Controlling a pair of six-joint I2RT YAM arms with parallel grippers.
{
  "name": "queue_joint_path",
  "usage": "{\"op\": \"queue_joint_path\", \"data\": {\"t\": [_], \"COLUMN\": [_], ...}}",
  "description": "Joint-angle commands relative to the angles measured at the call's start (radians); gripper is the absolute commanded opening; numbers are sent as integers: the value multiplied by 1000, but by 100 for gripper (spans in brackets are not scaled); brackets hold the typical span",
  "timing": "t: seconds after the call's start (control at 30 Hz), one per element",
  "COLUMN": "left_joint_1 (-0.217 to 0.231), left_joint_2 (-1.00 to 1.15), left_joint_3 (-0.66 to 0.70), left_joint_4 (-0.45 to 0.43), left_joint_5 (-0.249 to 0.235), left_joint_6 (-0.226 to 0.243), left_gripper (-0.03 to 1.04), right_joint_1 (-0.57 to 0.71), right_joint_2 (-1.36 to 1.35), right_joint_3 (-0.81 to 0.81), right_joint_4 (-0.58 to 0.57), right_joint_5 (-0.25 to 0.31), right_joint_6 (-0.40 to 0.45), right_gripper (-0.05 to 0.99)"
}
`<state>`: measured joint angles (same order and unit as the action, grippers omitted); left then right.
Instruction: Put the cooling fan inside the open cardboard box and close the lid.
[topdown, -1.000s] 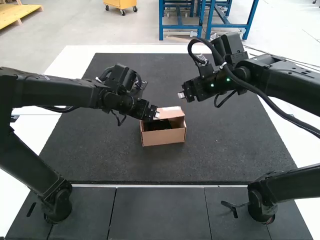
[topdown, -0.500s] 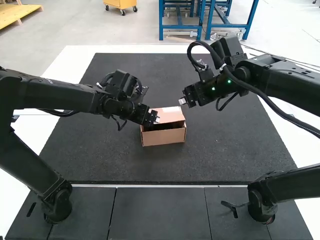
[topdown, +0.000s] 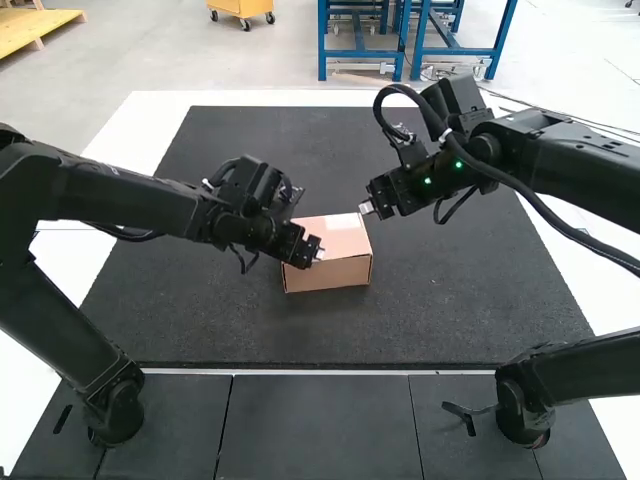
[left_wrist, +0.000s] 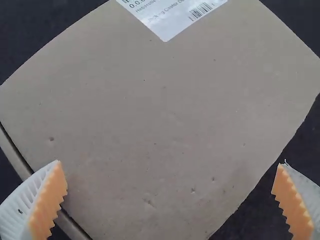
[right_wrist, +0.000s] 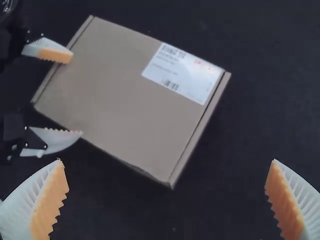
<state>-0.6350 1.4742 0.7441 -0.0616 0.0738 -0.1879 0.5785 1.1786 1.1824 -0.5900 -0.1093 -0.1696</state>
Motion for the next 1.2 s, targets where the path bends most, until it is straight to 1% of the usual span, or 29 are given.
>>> {"op": "queue_joint_path", "data": {"t": [0.0,0.17,0.23,0.37,0.5,0.57,0.67,0.77,0.8,0.87,0.97,1.03,1.07,1.17], "left_joint_1": [-17,-15,-17,-11,18,44,72,83,86,90,106,118,126,144], "left_joint_2": [8,8,8,-14,-69,-97,-147,-218,-247,-311,-413,-469,-494,-561], "left_joint_3": [-28,-61,-68,-45,9,37,72,95,97,95,92,81,77,55], "left_joint_4": [-7,11,11,-10,-44,-57,-75,-99,-107,-96,-57,-23,-9,2], "left_joint_5": [11,11,11,9,1,-11,-43,-46,-48,-57,-60,-66,-91,-135], "left_joint_6": [-1,-2,-12,-16,-7,-2,-1,2,5,33,34,38,51,67], "left_gripper": [96,96,96,96,96,96,96,96,96,96,96,96,96,96], "right_joint_1": [-5,-8,-9,-11,-16,-25,-45,-72,-81,-101,-132,-152,-161,-192], "right_joint_2": [-17,-17,-19,-19,-25,-31,-34,-34,-34,-39,-57,-80,-94,-137], "right_joint_3": [-3,-6,-4,-4,-1,0,10,13,13,13,5,2,-1,-27], "right_joint_4": [-1,1,2,6,6,4,2,2,6,19,58,104,127,202], "right_joint_5": [-10,-12,-12,-13,-20,-21,-35,-58,-58,-61,-72,-75,-75,-75], "right_joint_6": [-11,-11,-11,-11,-10,-10,-11,-11,-11,-11,-7,-4,-4,-11], "right_gripper": [90,90,90,90,90,90,90,90,90,90,90,90,90,91]}}
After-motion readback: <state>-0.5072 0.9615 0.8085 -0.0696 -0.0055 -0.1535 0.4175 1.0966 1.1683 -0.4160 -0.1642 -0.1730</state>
